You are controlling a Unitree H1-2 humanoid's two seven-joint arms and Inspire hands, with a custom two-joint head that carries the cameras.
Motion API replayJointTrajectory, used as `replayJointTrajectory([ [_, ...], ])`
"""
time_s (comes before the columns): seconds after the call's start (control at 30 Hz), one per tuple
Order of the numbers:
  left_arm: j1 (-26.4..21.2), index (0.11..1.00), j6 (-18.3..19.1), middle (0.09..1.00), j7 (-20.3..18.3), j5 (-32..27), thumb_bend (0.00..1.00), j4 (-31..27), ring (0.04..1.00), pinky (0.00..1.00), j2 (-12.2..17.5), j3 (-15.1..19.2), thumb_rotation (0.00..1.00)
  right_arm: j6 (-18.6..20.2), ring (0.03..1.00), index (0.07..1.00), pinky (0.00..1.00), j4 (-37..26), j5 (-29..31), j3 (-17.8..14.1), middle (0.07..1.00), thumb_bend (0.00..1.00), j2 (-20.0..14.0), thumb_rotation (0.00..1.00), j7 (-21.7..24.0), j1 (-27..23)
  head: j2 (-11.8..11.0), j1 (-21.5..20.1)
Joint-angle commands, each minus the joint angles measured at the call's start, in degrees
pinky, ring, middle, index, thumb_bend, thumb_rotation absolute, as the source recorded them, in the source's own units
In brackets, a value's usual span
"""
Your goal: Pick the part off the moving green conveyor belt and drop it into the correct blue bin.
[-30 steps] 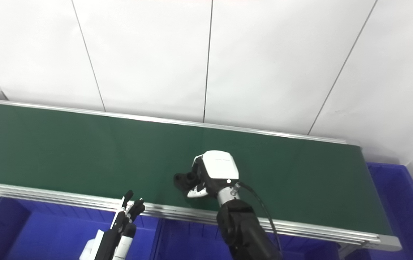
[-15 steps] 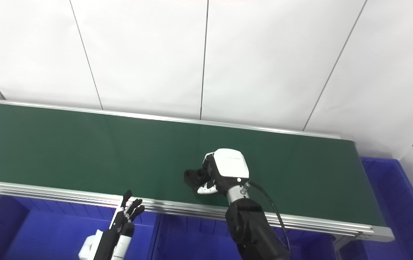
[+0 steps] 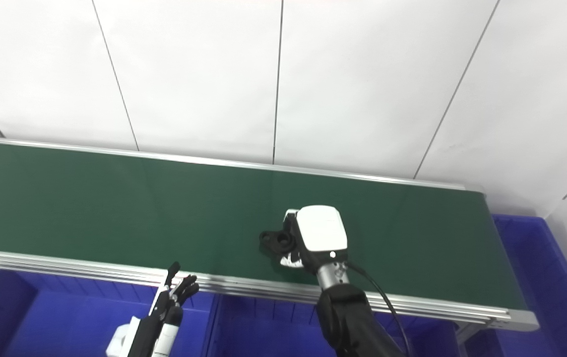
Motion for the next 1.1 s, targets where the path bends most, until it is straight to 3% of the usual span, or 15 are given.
replayJointTrajectory([
  [0.0,0.5,1.000,-1.5,0.902,-0.2,0.0,0.53,-1.2,0.900,1.00,-1.6,-2.1,0.94,-2.5,0.273,0.486,0.21,0.9,-1.4,1.5,0.465,0.53,-0.3,0.01,0.3,0.3,0.0,0.0],
  [0.07,0.5,1.000,-1.5,0.905,-0.3,-0.1,0.52,-1.2,0.906,1.00,-1.6,-2.2,0.94,-3.2,0.285,0.485,0.22,0.9,-1.6,1.6,0.471,0.53,-0.6,0.00,-0.7,0.0,0.0,0.0],
  [0.13,0.5,1.000,-1.6,0.902,-0.2,0.0,0.52,-1.2,0.906,1.00,-1.6,-2.2,0.95,-4.0,0.294,0.505,0.24,1.0,-1.7,1.8,0.405,0.52,-0.9,0.00,-1.8,-0.2,0.0,0.0],
  [0.43,0.9,1.000,-1.4,0.900,-0.1,0.6,0.53,-1.5,0.907,1.00,-1.7,-2.4,0.95,-7.3,0.332,0.506,0.30,2.0,-3.1,2.8,0.408,0.52,-2.2,0.00,-7.6,-0.5,-0.1,0.0],
  [0.63,1.0,1.000,-1.4,0.896,0.0,0.8,0.52,-1.6,0.911,1.00,-1.8,-2.3,0.96,-9.8,0.279,0.494,0.25,2.5,-3.8,2.9,0.396,0.52,-3.3,0.00,-11.8,-0.5,-0.2,-0.1],
  [0.7,1.0,1.000,-1.3,0.896,0.0,0.7,0.52,-1.7,0.911,1.00,-1.7,-2.3,0.97,-10.5,0.273,0.483,0.24,2.5,-4.0,2.8,0.458,0.53,-3.6,0.00,-13.1,-0.5,-0.2,-0.2],
  [0.77,0.9,1.000,-1.2,0.896,-0.1,0.6,0.52,-1.7,0.912,1.00,-1.7,-2.2,0.97,-11.4,0.272,0.483,0.24,2.5,-4.4,2.8,0.455,0.53,-4.1,0.00,-15.1,-0.4,-0.2,-0.3],
  [0.9,0.7,1.000,-0.8,0.891,-0.1,0.5,0.53,-1.9,0.910,1.00,-1.5,-2.0,0.97,-13.9,0.268,0.487,0.24,0.1,-5.4,2.8,0.409,0.53,-6.2,0.00,-19.1,0.4,-0.3,-0.5],
  [1.07,0.5,1.000,-0.1,0.889,-0.5,0.2,0.51,-2.2,0.915,1.00,-1.1,-1.7,0.98,-15.4,0.251,0.485,0.22,-5.5,-7.9,2.1,0.410,0.53,-9.3,0.00,-20.7,1.8,-0.4,-0.8],
])
